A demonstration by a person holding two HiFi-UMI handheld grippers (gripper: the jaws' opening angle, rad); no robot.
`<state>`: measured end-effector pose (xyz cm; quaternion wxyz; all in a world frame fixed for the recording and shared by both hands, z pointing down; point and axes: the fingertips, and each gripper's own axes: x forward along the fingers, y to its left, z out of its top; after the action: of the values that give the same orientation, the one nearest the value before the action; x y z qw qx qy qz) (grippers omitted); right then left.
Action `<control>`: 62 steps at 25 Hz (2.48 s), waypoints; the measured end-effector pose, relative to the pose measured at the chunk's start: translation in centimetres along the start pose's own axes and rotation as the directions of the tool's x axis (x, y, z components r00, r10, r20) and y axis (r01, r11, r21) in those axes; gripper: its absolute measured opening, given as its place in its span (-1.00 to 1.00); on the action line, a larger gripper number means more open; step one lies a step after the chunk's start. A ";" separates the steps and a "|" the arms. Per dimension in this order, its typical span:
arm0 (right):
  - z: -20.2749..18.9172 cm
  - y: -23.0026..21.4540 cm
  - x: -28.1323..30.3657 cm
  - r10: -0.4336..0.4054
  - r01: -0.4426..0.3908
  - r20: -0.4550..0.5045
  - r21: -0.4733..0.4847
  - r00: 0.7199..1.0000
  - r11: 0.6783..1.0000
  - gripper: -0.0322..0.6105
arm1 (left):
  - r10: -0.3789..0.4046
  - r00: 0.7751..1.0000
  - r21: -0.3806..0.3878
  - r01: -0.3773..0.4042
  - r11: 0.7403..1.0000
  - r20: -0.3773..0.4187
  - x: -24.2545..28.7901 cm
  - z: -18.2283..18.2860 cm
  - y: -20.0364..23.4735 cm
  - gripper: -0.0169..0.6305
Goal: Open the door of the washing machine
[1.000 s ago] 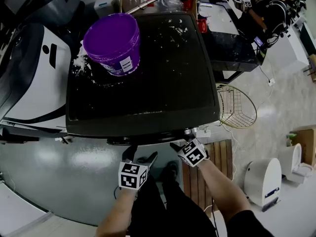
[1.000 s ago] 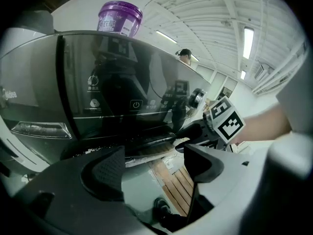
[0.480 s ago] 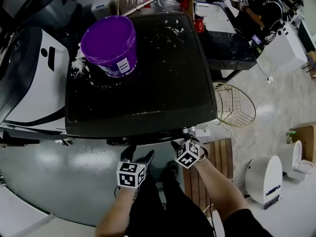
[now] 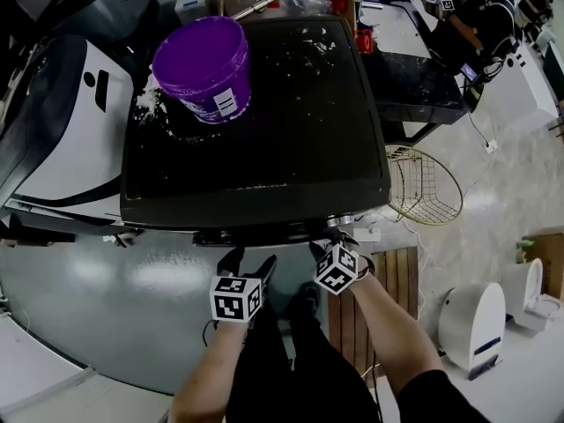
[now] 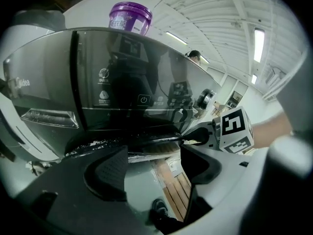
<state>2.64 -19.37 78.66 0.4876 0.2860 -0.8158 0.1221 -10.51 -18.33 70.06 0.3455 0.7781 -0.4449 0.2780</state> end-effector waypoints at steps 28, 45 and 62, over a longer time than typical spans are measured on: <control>-0.3 -0.1 -0.2 -0.103 0.104 -0.027 0.058 0.994 0.993 -0.43 | -0.009 0.999 -0.109 0.003 0.994 -0.052 -6.0 -6.1 2.8 0.14; -0.5 -0.1 -0.3 -0.084 0.088 -0.060 0.079 0.995 0.993 -0.43 | -0.030 0.998 -0.017 0.029 0.999 -0.047 -7.3 -6.2 2.7 0.14; -6.1 14.5 -2.7 0.009 0.009 -0.064 0.274 0.998 0.962 -0.46 | -0.064 0.997 -0.068 0.060 0.996 -0.053 -7.9 -9.7 0.6 0.13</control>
<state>-0.48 -3.85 80.51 0.4696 0.3468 -0.7747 0.2430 -15.82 -6.99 70.28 0.3917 0.7717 -0.4197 0.2736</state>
